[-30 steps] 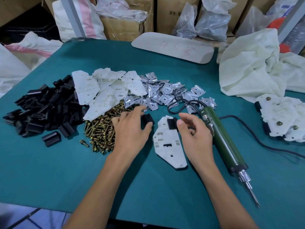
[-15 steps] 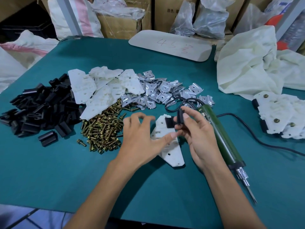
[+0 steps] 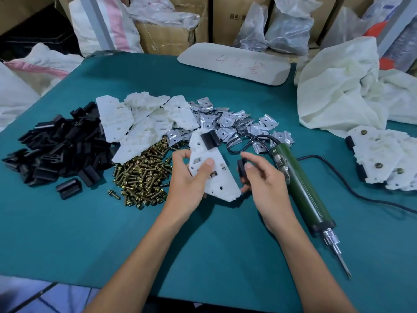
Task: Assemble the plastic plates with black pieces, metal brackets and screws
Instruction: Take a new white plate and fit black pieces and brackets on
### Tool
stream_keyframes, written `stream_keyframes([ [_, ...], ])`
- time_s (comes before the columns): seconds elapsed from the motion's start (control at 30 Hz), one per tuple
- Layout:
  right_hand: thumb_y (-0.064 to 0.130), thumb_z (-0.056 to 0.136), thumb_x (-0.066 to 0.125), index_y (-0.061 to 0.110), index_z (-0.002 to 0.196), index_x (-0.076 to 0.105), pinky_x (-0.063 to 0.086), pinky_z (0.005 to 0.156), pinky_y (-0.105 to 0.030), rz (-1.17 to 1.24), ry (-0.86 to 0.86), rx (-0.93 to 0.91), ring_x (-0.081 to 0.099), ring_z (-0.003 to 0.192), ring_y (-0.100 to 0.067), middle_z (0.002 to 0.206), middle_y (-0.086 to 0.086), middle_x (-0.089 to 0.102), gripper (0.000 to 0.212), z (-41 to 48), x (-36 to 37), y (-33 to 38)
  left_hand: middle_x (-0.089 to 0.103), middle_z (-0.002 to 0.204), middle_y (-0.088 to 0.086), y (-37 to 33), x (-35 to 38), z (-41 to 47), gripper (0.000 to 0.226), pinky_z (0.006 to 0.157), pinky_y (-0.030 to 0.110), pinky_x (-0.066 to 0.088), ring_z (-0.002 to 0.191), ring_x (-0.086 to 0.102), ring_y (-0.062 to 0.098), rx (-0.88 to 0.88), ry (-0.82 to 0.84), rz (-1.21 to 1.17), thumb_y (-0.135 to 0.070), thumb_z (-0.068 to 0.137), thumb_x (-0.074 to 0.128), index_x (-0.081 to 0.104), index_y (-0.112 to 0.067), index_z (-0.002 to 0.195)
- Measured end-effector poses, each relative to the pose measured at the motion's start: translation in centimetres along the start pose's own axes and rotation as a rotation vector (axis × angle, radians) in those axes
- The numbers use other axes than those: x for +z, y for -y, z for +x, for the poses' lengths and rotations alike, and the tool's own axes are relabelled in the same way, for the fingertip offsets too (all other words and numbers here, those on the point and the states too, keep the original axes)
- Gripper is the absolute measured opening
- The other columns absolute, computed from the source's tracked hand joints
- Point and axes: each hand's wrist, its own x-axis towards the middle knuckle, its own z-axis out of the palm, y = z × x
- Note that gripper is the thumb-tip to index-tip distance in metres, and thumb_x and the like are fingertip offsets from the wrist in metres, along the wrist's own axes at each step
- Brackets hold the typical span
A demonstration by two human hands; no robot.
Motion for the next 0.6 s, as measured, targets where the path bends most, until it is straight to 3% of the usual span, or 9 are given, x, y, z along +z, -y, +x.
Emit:
stream_keyframes([
  [0.1, 0.020, 0.104, 0.051, 0.047, 0.104, 0.072, 0.049, 0.055, -0.024, -0.119, 0.059, 0.059, 0.060, 0.049, -0.013, 0.067, 0.006, 0.068, 0.034, -0.10, 0.03, -0.29, 0.073, 0.079, -0.013, 0.08, -0.09, 0.05, 0.033, 0.041, 0.023, 0.044, 0.066, 0.068, 0.008, -0.026, -0.024, -0.080, -0.034, 0.089, 0.067, 0.040, -0.025, 0.106],
  [0.3, 0.011, 0.103, 0.049, 0.024, 0.107, 0.079, 0.057, 0.061, -0.043, -0.015, 0.139, 0.180, 0.066, 0.058, -0.023, 0.092, -0.003, 0.078, 0.032, -0.27, 0.58, -0.18, 0.072, 0.075, -0.008, 0.00, 0.19, 0.01, 0.037, 0.037, 0.026, 0.039, 0.056, 0.063, 0.013, -0.053, -0.032, -0.098, -0.037, 0.085, 0.067, 0.039, -0.025, 0.106],
  [0.5, 0.010, 0.107, 0.047, 0.020, 0.105, 0.079, 0.056, 0.061, -0.029, 0.055, 0.150, 0.201, 0.069, 0.073, -0.018, 0.097, -0.006, 0.078, 0.033, -0.08, 0.46, -0.08, 0.073, 0.076, -0.006, 0.12, 0.07, 0.10, 0.037, 0.035, 0.026, 0.038, 0.056, 0.064, 0.015, -0.060, -0.025, -0.088, -0.038, 0.085, 0.067, 0.039, -0.026, 0.106],
  [0.6, 0.012, 0.104, 0.051, 0.025, 0.102, 0.080, 0.060, 0.067, -0.039, -0.002, 0.157, 0.169, 0.068, 0.071, -0.019, 0.093, -0.002, 0.078, 0.032, -0.08, 0.27, -0.18, 0.072, 0.080, -0.002, 0.14, 0.19, 0.02, 0.035, 0.037, 0.026, 0.040, 0.060, 0.066, 0.016, -0.056, -0.042, -0.039, -0.039, 0.085, 0.067, 0.039, -0.029, 0.105],
])
